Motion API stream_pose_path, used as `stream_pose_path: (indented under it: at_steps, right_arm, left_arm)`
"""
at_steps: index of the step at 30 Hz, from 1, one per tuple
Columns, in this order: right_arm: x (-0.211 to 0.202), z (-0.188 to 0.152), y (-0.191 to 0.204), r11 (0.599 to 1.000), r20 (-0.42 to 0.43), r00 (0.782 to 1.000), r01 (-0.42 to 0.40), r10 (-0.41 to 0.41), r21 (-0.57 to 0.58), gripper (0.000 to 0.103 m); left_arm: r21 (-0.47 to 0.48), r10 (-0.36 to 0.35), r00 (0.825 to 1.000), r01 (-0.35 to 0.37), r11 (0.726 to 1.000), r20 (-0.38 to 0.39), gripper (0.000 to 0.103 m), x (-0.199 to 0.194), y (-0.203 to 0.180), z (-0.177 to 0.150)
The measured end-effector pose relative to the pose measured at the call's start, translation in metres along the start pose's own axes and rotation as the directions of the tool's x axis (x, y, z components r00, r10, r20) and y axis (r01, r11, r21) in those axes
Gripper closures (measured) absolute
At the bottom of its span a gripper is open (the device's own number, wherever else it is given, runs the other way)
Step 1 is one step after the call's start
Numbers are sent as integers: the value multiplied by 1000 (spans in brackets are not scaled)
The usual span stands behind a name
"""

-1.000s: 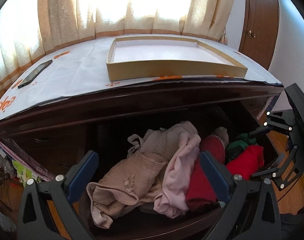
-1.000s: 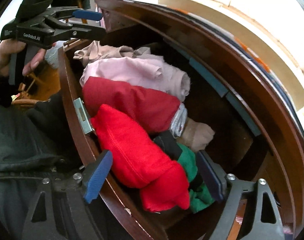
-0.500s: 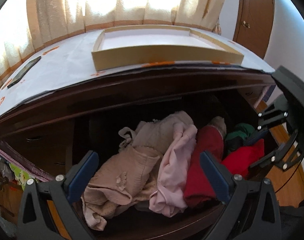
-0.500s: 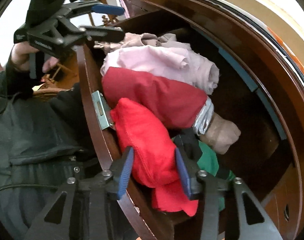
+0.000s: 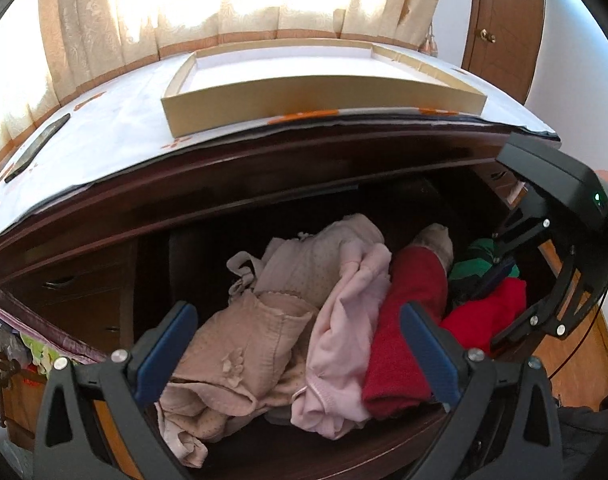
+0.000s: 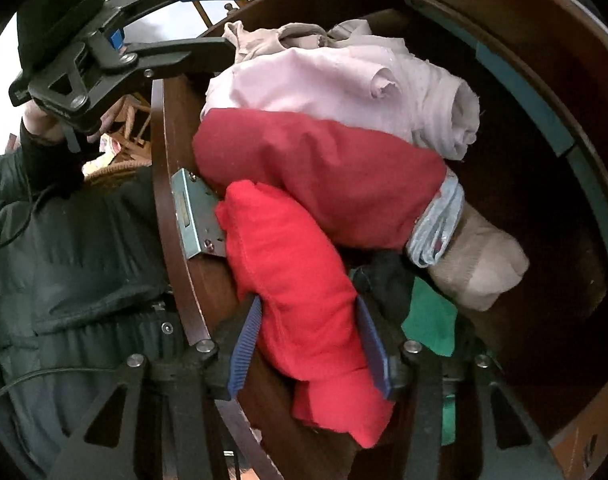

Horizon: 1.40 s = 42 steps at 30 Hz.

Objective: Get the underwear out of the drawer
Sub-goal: 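Grasp the red garment with the right tool while the left tool grasps the pink garment, then lift the red garment with the right tool while the left tool lifts the pink garment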

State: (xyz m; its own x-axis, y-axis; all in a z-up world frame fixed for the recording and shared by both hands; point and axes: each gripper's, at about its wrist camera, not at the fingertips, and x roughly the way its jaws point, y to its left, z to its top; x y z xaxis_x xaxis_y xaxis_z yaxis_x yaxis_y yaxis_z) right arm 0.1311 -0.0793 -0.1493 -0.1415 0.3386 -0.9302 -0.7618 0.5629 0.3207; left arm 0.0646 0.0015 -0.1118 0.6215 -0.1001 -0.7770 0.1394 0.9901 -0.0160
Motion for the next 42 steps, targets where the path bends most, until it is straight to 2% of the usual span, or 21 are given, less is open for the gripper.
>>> stream_pose_path:
  at_steps: [2, 5, 8, 11, 15, 17, 19, 22, 25, 28, 29, 30, 31, 32, 38, 40, 42]
  right_arm:
    - [-2, -4, 2, 1000, 24, 1000, 15, -15, 9, 52]
    - [-5, -15, 12, 997, 88, 993, 74, -77, 27, 59]
    - [-14, -26, 24, 989, 167, 975, 142, -147, 43, 68]
    - [-29, -39, 31, 983, 263, 948, 162, -178, 82, 73]
    - [-45, -62, 33, 976, 396, 899, 129, -189, 173, 74]
    - [-51, -74, 29, 970, 443, 874, 110, -198, 216, 74]
    - [-57, -87, 23, 960, 484, 847, 98, -219, 263, 74]
    - [-60, -96, 21, 943, 520, 817, 83, -250, 322, 75]
    - [-61, -101, 18, 938, 543, 800, 67, -254, 341, 74]
    - [-55, -93, 21, 934, 569, 781, 54, -260, 352, 74]
    - [-56, -91, 21, 934, 592, 766, 30, -251, 357, 74]
    - [-55, -89, 21, 932, 607, 755, 17, -249, 362, 74]
    - [-55, -88, 22, 928, 623, 738, 9, -258, 373, 74]
    - [-55, -88, 23, 922, 634, 724, 9, -273, 387, 74]
    - [-54, -95, 32, 896, 696, 641, -30, -323, 443, 74]
    - [-53, -97, 34, 890, 713, 620, -49, -329, 453, 74]
    - [-52, -98, 37, 885, 713, 608, -34, -350, 464, 74]
  left_arm:
    - [3, -6, 1000, 6, 1000, -9, 0, 3, 0, 0]
    - [18, -19, 1000, 20, 1000, -25, 1, 9, -5, -1]
    - [40, -19, 999, 21, 999, -36, 1, 13, -9, -2]
    - [52, -19, 999, 20, 998, -38, 4, 16, -11, 0]
    - [62, -39, 997, 44, 997, -71, 20, 27, -13, 3]
    - [67, -47, 994, 53, 996, -98, 25, 35, -15, 3]
    - [71, -61, 991, 70, 995, -123, 45, 43, -18, 3]
    - [66, -80, 984, 92, 994, -157, 57, 52, -22, 4]
    - [75, -100, 977, 116, 990, -186, 58, 61, -29, 7]
    - [97, -93, 974, 115, 989, -209, 58, 67, -35, 9]
    - [89, -100, 973, 121, 989, -209, 59, 67, -34, 9]
    - [80, -114, 972, 133, 988, -207, 65, 66, -33, 8]
    - [74, -125, 971, 142, 987, -205, 85, 65, -32, 7]
    - [69, -141, 969, 157, 985, -205, 91, 66, -31, 6]
    - [38, -190, 975, 195, 980, -112, 94, 47, -26, -3]
    - [33, -198, 978, 200, 979, -65, 94, 36, -26, -6]
    - [18, -197, 980, 198, 980, -30, 94, 28, -24, -7]
